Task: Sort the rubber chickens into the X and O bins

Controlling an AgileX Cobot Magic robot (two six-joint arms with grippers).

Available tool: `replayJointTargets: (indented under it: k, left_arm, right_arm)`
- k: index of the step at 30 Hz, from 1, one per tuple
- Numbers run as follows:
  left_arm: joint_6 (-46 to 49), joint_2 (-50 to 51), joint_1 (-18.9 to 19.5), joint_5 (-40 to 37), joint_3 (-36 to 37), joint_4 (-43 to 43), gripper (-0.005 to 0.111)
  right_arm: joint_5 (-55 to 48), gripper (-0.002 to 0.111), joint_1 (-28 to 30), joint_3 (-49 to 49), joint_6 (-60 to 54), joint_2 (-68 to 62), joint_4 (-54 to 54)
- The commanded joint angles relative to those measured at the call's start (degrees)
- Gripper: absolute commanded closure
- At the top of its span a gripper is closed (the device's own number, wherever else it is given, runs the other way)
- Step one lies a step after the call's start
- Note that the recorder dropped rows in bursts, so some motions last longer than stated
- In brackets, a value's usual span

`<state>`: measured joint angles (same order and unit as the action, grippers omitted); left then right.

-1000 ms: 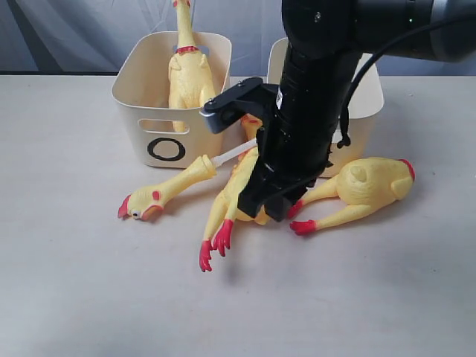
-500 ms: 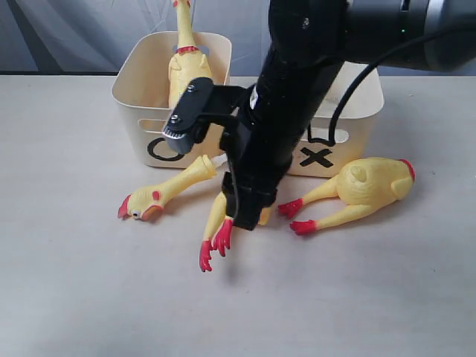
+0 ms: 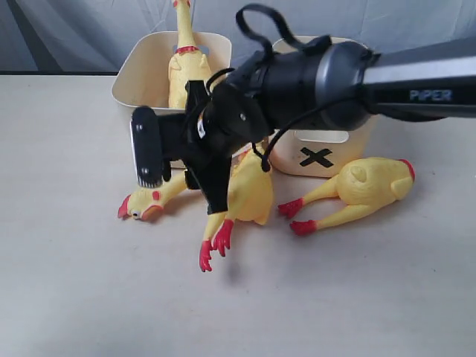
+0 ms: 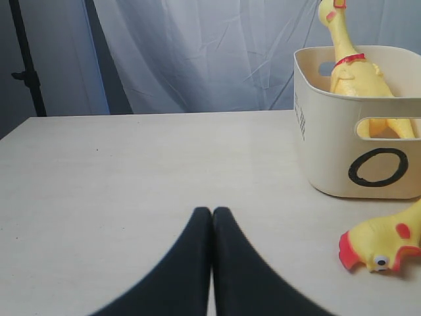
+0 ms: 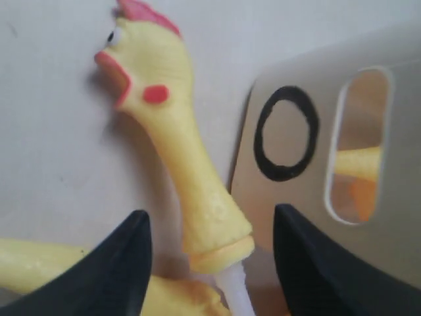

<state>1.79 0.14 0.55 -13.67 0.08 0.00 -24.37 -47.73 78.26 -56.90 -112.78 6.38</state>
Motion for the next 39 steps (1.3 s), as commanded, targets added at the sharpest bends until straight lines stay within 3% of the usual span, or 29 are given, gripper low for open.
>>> replayJointTargets:
  k: [1,15,22,26,36,39]
  left_arm:
    - [-0.2,-0.1,-0.1,0.4,-0.1,-0.3,0.107]
    - [-0.2,-0.1,-0.1,0.4,-0.1,-0.3,0.107]
    - [-0.2,-0.1,-0.1,0.4,-0.1,-0.3,0.107]
    - [-0.2,-0.1,-0.1,0.4,-0.1,-0.3,0.107]
    - [-0.2,-0.1,-0.1,0.4,-0.1,-0.3,0.107]
    - [-0.2,-0.1,-0.1,0.4,-0.1,-0.3,0.107]
  right_arm:
    - [3.1,0.055,-0.7,-0.3,-0.4,-4.3,6.7]
    - [7.0,0.057,-1.1,-0.3,-0.3,-9.5,8.1]
    - [6.7,0.095,-1.1,-0.3,0.3,-9.7,8.1]
    - [5.8,0.109,-1.1,-0.3,2.1,-9.7,7.0]
    - [2.1,0.108,-1.7,-0.3,2.7,-9.2,5.6]
    - [3.8,0.092,-2.8,-0.3,2.7,-8.1,5.3]
